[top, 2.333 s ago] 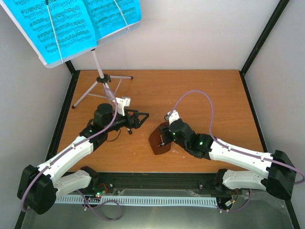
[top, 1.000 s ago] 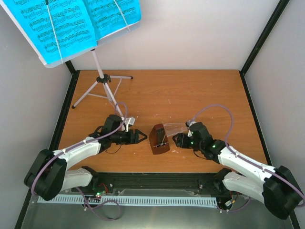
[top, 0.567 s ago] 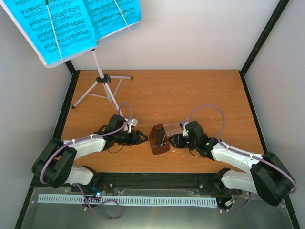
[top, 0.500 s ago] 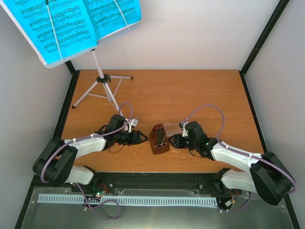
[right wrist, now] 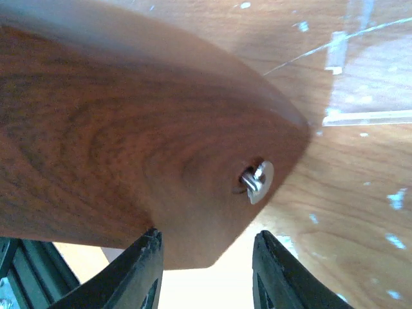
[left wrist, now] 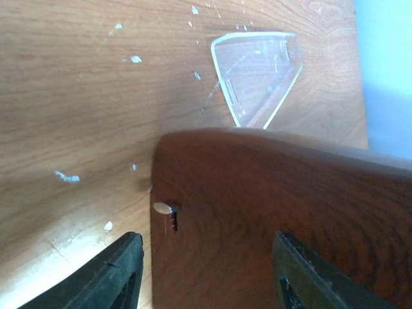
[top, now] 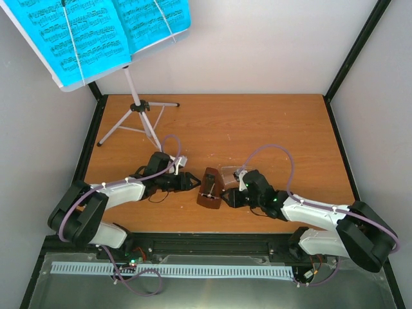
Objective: Pack up the instrument practice props
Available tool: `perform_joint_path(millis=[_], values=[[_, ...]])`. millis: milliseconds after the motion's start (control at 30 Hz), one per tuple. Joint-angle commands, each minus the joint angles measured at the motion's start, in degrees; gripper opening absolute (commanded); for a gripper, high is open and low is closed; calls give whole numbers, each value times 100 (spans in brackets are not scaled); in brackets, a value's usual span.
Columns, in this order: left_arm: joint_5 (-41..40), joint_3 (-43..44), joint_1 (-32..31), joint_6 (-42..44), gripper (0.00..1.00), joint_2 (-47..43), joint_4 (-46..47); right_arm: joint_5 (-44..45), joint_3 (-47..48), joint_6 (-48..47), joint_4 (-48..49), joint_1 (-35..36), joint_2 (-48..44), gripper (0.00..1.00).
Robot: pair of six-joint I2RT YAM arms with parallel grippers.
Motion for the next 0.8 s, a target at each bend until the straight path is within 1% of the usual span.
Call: perform_joint_path(millis=[0,133,233,367,433,500,600,667,733,767], values=[[-9,223,-43,196,56,57,307,57,-27,62,653,387,150,39],[-192,247,-37,284,56,30,236,225,-20,158,851,603,312,39],[-626,274,-33,349,57,-170,11,452,-81,210,831,659,189,40],[-1306,331,-6,492,64,-676,-423,839,-166,133,407,660,-329,44],[-1629,414,47,600,72,-986,-707,1010,-193,78,139,660,-671,51],[-1929,570,107,706,82,-1309,-1074,1150,-197,0,-166,660,-1034,58],[-2241,997,137,991,98,-1780,-1772,1320,-131,-209,-570,660,-1588,78],[-2268,1460,184,1300,100,-1988,-2137,1317,-56,-407,-748,660,-1950,89],[-1901,1876,375,1689,99,-2122,-2376,1310,104,-598,-854,660,-2266,99],[-1638,2087,559,1853,99,-2150,-2462,1273,184,-714,-834,659,-2408,100]])
